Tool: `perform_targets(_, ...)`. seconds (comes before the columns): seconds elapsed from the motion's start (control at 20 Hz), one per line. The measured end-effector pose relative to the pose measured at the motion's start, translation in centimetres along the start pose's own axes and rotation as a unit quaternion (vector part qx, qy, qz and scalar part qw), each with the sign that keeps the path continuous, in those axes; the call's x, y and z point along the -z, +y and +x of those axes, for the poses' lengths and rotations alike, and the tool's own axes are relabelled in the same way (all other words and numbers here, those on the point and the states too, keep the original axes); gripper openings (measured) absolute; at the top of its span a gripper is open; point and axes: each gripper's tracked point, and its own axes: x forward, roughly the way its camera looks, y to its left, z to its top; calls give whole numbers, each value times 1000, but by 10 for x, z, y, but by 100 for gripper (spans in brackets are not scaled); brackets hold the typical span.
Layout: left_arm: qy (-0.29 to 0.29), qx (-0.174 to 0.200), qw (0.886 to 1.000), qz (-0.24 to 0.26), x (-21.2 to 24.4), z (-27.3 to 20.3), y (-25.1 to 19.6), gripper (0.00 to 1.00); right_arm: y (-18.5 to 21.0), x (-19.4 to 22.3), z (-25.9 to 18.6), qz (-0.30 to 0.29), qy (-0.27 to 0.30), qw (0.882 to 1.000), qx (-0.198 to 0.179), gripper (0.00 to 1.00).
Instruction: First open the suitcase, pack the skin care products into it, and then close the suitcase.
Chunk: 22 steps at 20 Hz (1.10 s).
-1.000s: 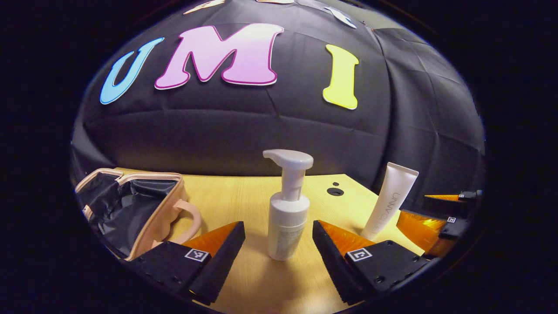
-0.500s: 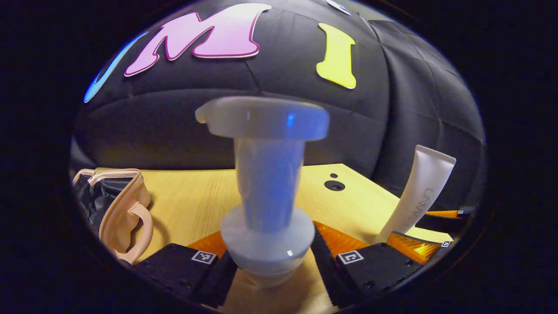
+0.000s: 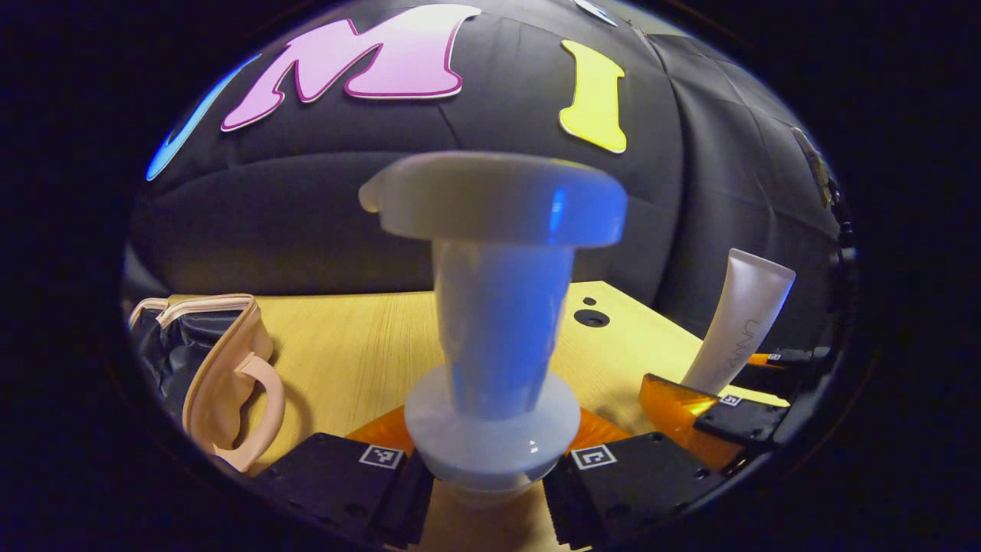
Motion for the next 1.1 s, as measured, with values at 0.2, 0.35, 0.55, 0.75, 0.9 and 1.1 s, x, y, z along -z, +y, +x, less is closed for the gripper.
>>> perform_targets(0.2,7,-6,1000,-5,6,-18,11,64,-9,10,11,12,37,999,7,80)
perform_targets(0.35,8,-12,1000,-13,9,-26,20,67,-3,10,12,9,37,999,-12,50)
perform_targets(0.55,7,-8,999,-39,12,-38,28,64,7,6,6,-23,22,999,-31,40)
perform_targets(0.75,5,1,999,-46,13,-50,35,64,17,-15,-13,-34,-4,999,-42,40)
perform_targets(0.9,-10,10,998,-54,1,-69,39,64,37,-38,-33,-46,-26,997,-58,40)
perform_targets(1.1,-21,14,999,-30,-28,-102,50,64,79,-59,-65,-60,-36,993,-93,40)
